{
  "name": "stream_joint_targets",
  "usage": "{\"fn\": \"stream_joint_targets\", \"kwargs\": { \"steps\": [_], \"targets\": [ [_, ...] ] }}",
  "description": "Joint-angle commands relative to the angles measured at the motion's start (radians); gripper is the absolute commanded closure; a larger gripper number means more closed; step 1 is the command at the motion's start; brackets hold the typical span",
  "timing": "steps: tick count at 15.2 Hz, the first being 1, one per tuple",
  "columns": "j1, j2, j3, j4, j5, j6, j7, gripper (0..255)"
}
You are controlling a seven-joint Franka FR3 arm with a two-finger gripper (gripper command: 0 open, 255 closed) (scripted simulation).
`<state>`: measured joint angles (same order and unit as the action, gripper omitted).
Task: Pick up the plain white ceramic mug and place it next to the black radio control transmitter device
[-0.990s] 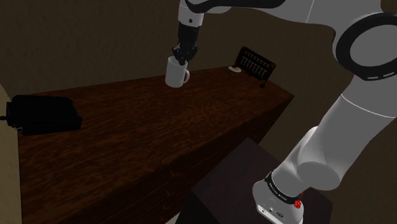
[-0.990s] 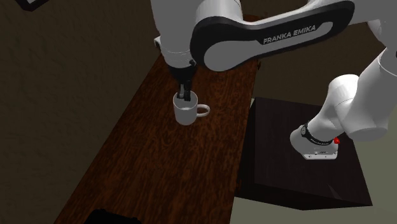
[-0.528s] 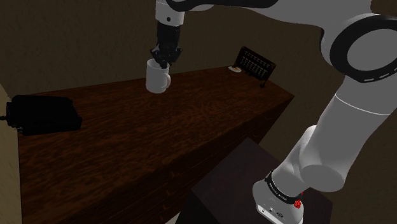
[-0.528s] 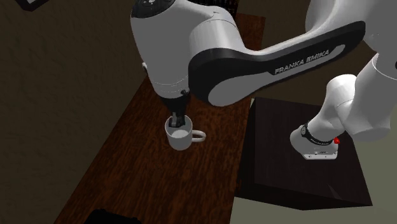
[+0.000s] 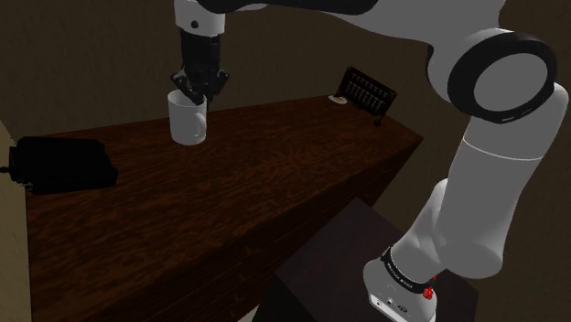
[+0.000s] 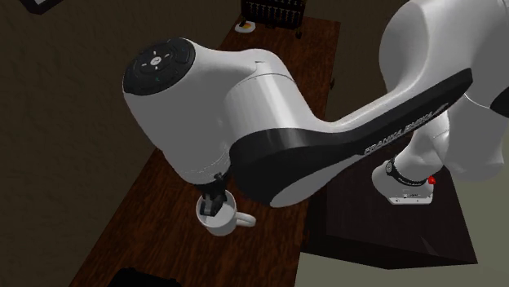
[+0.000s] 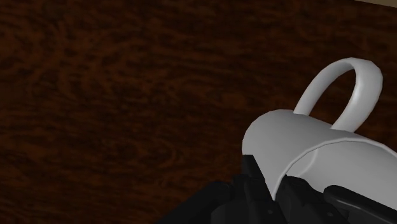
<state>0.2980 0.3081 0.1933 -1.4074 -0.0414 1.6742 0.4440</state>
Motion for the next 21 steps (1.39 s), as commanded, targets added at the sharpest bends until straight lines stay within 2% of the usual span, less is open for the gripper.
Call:
{"fn": "stream_joint_targets", "kwargs": {
  "steps": [1,6,9,10,11,12,14,21],
  "targets": [
    [0.035,0.047,0.014,0.064,-0.012,-0.018,0.047,255],
    [0.128,0.194,0.035,0.284,-0.046,-0.093,0.144,255],
    [0.196,0.319,0.040,0.487,-0.071,-0.170,0.194,255],
    [0.224,0.376,0.039,0.583,-0.081,-0.209,0.208,255],
    [0.291,0.545,0.029,0.884,-0.104,-0.337,0.220,255],
    [0.276,0.492,0.030,0.773,-0.095,-0.281,0.224,255],
    [0.261,0.447,0.035,0.664,-0.090,-0.218,0.228,255],
    [0.234,0.383,0.040,0.455,-0.082,-0.075,0.234,255]
  ]
}}
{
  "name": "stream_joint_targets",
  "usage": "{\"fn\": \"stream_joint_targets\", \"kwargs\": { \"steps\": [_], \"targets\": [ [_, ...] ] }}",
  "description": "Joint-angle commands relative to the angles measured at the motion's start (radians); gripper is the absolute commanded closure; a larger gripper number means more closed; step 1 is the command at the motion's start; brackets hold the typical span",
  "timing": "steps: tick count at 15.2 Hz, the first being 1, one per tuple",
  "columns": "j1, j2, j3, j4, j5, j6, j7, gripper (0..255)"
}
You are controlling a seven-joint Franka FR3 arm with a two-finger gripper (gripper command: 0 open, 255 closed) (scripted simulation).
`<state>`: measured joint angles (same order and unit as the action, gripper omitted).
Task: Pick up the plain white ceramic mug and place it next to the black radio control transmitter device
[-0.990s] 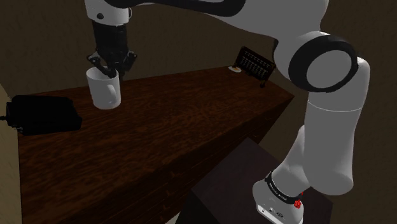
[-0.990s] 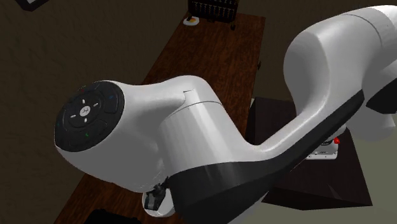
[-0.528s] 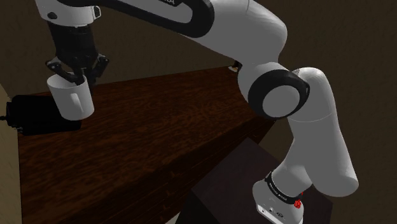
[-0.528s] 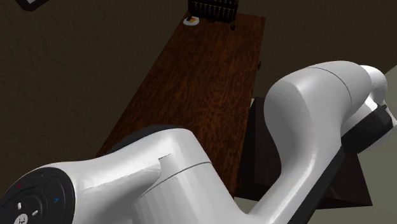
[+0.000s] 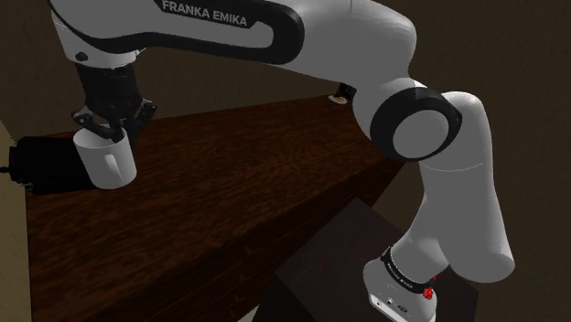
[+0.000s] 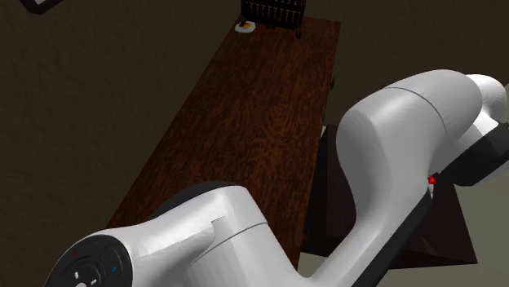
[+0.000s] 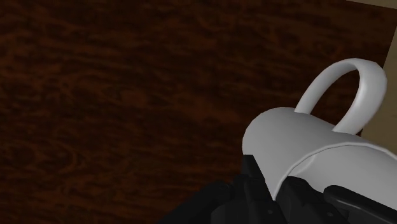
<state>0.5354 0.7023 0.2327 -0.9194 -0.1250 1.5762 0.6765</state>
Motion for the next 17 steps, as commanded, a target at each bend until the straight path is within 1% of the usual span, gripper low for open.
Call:
{"fn": "stream_joint_targets", "kwargs": {
  "steps": [1,8,17],
  "targets": [
    [-0.006,-0.016,0.001,-0.054,0.002,0.039,0.002,255],
    [-0.018,-0.031,0.002,-0.176,0.003,0.144,0.005,255],
    [-0.026,-0.024,-0.001,-0.286,0.000,0.260,0.009,255]
  ]
}}
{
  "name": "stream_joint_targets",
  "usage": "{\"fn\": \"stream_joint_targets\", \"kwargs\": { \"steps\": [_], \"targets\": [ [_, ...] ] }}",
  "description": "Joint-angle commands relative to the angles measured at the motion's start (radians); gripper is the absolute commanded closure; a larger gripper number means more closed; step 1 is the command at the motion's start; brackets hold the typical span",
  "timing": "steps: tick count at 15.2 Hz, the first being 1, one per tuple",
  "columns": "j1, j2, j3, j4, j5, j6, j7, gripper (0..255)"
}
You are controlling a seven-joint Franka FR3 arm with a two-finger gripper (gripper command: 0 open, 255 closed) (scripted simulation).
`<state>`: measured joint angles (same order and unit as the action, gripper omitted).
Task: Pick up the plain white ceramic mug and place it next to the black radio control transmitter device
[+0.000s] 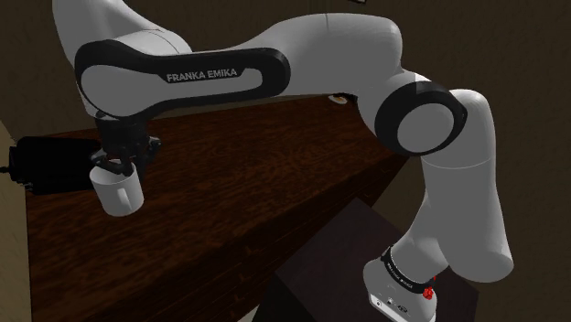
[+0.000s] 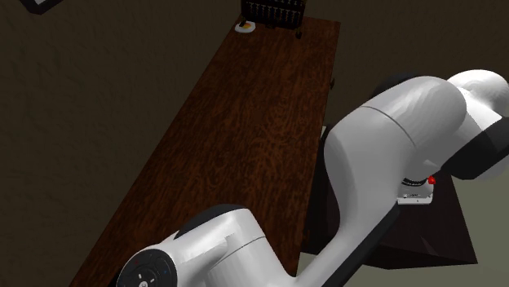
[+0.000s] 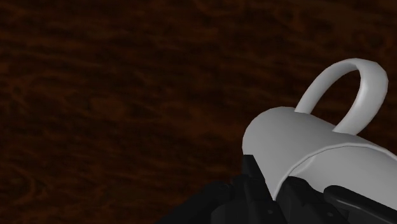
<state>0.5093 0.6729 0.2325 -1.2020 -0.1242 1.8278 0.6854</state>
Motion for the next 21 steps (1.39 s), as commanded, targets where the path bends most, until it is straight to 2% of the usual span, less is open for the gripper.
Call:
{"fn": "stream_joint_targets", "kwargs": {
  "steps": [1,4,12,13,18,21],
  "targets": [
    [-0.001,0.008,-0.001,-0.013,-0.002,0.021,0.000,255],
    [-0.002,0.018,-0.003,-0.041,-0.004,0.058,0.002,255],
    [-0.002,0.018,-0.003,-0.041,-0.004,0.058,0.002,255],
    [-0.002,0.018,-0.003,-0.041,-0.004,0.058,0.002,0],
    [-0.002,0.018,-0.003,-0.041,-0.004,0.058,0.002,0],
    [0.003,0.006,0.000,0.042,0.000,-0.035,-0.003,0]
  ]
}}
